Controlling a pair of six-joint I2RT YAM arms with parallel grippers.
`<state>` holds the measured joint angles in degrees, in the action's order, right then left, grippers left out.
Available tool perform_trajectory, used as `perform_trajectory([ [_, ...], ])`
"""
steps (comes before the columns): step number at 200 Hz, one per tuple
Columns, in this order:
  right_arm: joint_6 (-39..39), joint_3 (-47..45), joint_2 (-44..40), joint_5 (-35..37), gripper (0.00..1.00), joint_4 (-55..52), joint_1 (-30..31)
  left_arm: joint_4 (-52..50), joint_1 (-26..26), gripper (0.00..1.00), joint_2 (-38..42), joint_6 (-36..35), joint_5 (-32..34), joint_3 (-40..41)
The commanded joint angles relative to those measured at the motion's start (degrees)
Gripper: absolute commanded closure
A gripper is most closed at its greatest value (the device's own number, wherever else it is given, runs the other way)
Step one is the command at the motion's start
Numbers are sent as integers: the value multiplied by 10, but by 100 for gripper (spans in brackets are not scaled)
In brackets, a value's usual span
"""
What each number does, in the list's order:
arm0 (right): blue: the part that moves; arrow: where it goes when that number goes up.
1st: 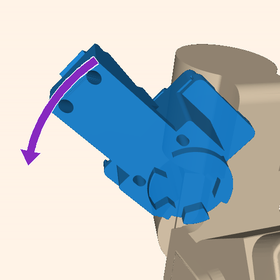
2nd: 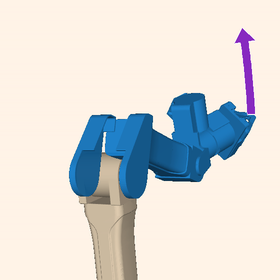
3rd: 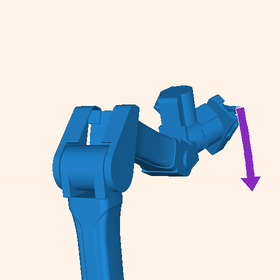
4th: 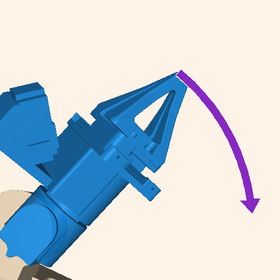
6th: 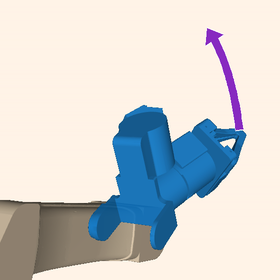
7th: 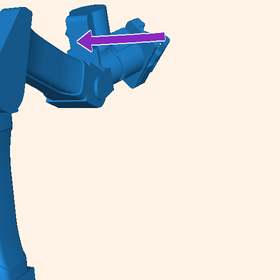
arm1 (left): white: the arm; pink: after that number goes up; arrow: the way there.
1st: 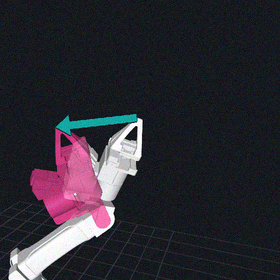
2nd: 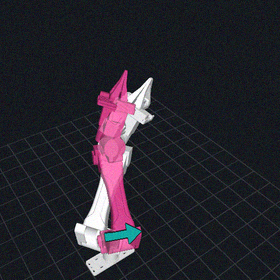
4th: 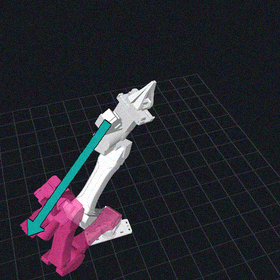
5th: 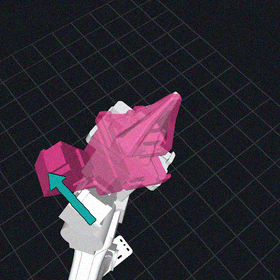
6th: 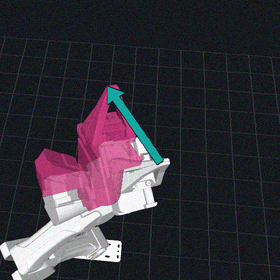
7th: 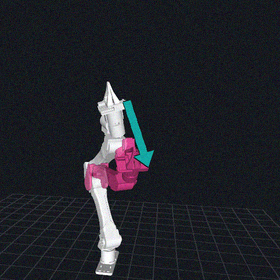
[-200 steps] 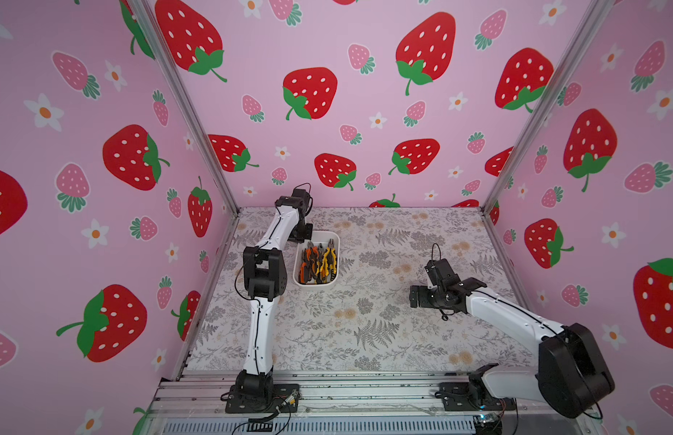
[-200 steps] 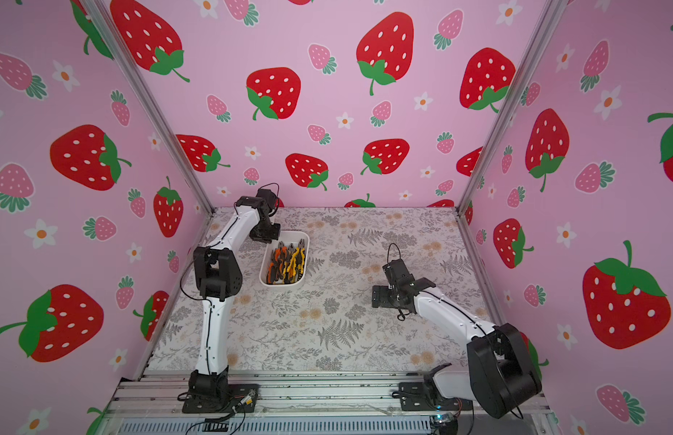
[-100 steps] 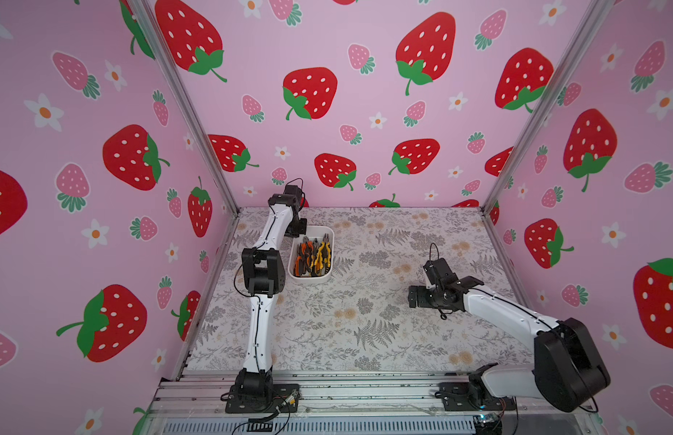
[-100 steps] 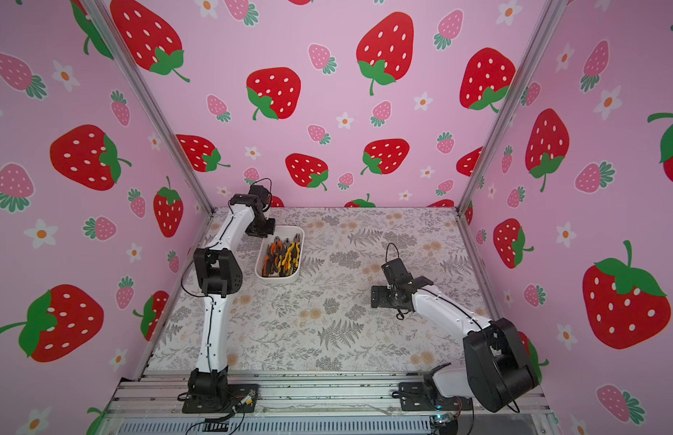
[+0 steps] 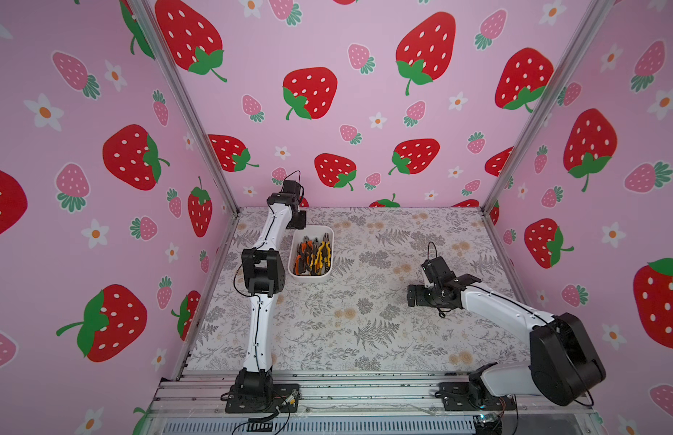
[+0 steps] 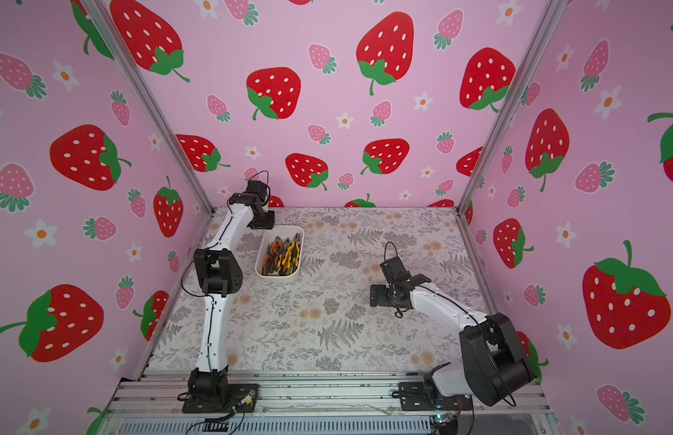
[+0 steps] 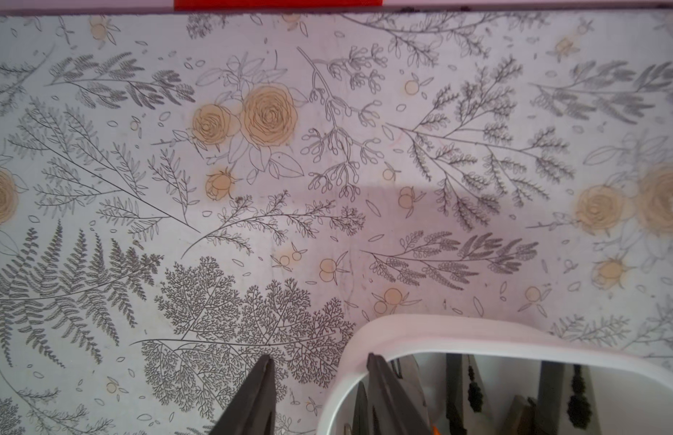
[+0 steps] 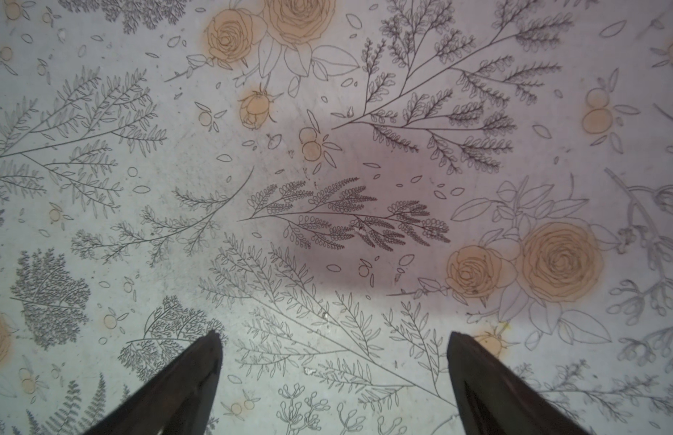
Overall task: Take the pliers out of the storage box
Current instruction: Move the storage box to the center of the board, then pick up the pliers from the storage box.
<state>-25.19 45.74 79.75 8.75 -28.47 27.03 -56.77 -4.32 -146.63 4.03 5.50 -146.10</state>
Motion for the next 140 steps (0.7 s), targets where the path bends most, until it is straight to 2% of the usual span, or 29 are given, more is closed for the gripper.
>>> perform_trajectory([
  [1, 8, 9, -4, -7, 1, 1, 4, 7, 2, 57, 29, 16, 8, -16],
  [19, 5, 3, -9, -6, 1, 3, 4, 10, 2, 57, 70, 39, -12, 16],
  [48, 1, -8, -31, 1, 1, 7, 4, 74, -6, 55, 192, 77, -48, 163],
  [83, 20, 12, -41, 24, 0, -12, 15, 64, -15, 51, 300, 109, -87, 287],
  [94, 31, 30, -34, 41, 1, -21, 21, 78, -19, 50, 347, 113, -104, 357],
  [123, 37, 119, 4, 26, 1, -48, 32, 165, -20, 49, 503, 134, -207, 596],
  [140, 39, 199, 45, 25, 1, -65, 54, 214, -20, 49, 601, 158, -226, 723],
])
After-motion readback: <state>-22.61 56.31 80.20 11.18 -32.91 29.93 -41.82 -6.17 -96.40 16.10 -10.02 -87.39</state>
